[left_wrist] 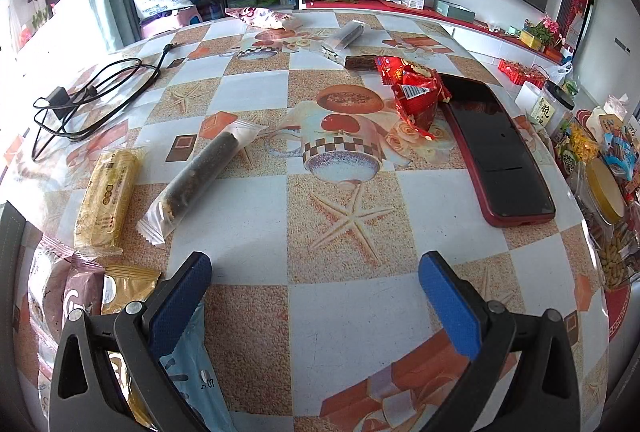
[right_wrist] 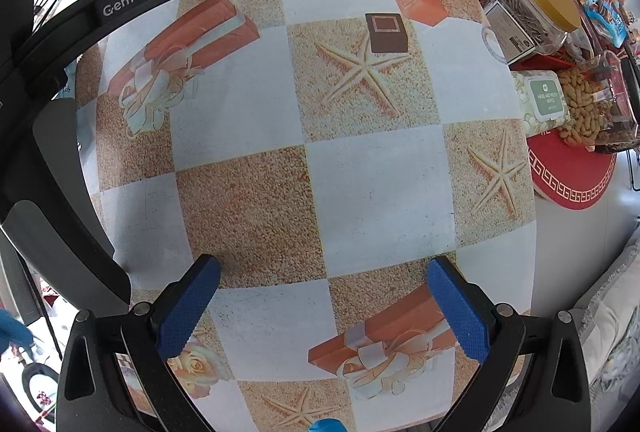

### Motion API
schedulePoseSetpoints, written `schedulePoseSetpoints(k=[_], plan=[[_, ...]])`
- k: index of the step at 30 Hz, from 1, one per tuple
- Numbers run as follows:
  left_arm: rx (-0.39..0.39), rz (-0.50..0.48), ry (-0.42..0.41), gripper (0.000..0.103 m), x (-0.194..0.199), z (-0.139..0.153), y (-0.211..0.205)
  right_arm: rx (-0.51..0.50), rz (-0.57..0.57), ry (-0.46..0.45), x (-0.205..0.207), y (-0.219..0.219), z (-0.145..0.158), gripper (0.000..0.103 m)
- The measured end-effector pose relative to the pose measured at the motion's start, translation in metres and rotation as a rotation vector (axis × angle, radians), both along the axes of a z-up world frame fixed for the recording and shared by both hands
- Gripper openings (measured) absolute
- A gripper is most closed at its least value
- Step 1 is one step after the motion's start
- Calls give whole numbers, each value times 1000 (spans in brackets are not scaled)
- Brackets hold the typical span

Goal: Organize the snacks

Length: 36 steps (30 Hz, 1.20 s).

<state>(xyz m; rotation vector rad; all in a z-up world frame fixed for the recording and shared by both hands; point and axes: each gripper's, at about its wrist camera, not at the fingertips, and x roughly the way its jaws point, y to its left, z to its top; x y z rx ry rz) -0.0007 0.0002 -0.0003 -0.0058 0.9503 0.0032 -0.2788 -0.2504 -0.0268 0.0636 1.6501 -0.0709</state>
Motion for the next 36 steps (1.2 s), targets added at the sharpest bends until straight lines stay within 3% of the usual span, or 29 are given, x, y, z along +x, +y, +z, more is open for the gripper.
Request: schedulePoseSetpoints(k=[9, 14, 23, 27, 32, 36], plan=[[0, 0, 0, 103, 0, 0, 0, -27, -5, -25, -1, -3, -1, 103], [0, 0, 0, 103, 0, 0, 0, -57, -6, 7, 0, -1, -2, 103], [6, -9, 8, 103, 0, 0, 0, 48, -6, 41, 11, -5, -8, 103], [14, -132, 199, 103, 16, 3, 0, 103, -3, 33, 18, -11, -11, 103], [38, -205, 421, 103, 23, 8, 6, 55, 16, 8, 23, -5, -7, 103], [-108, -181, 394, 103, 18, 63, 39, 51, 36, -55, 26, 7, 21, 103]])
